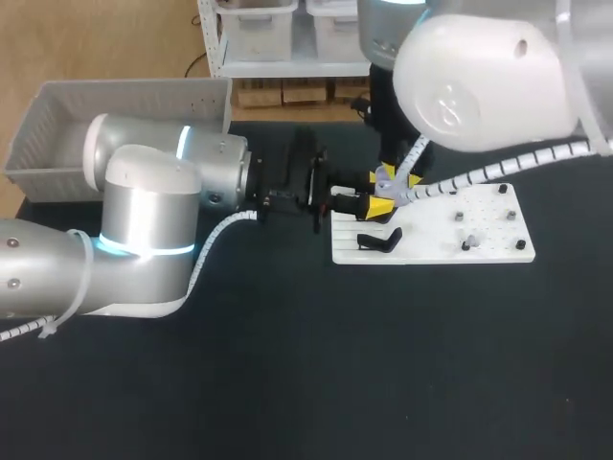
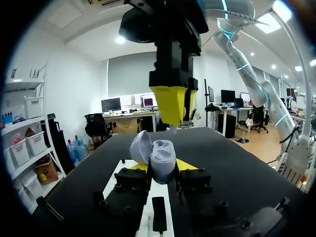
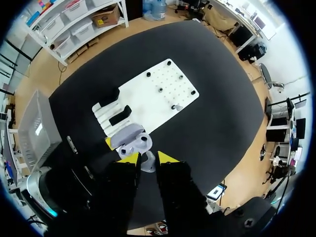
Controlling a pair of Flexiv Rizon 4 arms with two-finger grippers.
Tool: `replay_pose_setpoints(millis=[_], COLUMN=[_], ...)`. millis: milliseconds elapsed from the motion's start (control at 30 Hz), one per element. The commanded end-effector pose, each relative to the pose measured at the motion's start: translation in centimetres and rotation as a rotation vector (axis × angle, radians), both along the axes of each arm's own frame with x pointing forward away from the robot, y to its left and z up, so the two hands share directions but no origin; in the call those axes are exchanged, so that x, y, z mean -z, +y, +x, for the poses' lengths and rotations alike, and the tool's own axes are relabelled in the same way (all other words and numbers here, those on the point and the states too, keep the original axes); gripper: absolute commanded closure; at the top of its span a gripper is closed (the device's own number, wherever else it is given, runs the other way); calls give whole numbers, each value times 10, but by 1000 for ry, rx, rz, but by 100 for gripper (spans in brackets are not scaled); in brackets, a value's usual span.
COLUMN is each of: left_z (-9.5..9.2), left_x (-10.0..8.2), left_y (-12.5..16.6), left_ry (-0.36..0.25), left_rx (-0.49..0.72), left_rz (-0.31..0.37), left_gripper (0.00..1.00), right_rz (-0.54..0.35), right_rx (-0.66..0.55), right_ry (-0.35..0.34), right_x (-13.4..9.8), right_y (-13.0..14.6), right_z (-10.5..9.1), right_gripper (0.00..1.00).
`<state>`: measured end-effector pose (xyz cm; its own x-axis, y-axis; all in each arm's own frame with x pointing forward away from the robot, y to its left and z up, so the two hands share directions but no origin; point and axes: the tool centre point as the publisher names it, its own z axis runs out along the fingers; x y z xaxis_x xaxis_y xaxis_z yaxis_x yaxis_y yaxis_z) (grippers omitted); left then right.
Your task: Pick up each earbud case from the left stands, insert the matching earbuds, close the lid, and place the case in the box.
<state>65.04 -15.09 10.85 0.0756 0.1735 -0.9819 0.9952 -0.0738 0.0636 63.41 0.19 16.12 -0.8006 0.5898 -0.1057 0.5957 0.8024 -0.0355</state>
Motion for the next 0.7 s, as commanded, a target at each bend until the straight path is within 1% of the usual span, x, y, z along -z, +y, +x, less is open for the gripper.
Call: replay_pose_setpoints(millis=[33, 367, 700], left_z=[1, 1, 1], left_x=[0, 0, 0], left_y=[0, 0, 0], left_ry=[0, 0, 0], left_rx=[1, 1, 1], left_rz=[1, 1, 1], left_gripper=[100, 100, 100], right_rz=[-23, -61, -70], right_rx=[6, 3, 1], right_ry=[14, 31, 55], right_x=[1, 2, 5], right_y=[4, 7, 6], right_z=[8, 12, 12], right_gripper=[100, 100, 100])
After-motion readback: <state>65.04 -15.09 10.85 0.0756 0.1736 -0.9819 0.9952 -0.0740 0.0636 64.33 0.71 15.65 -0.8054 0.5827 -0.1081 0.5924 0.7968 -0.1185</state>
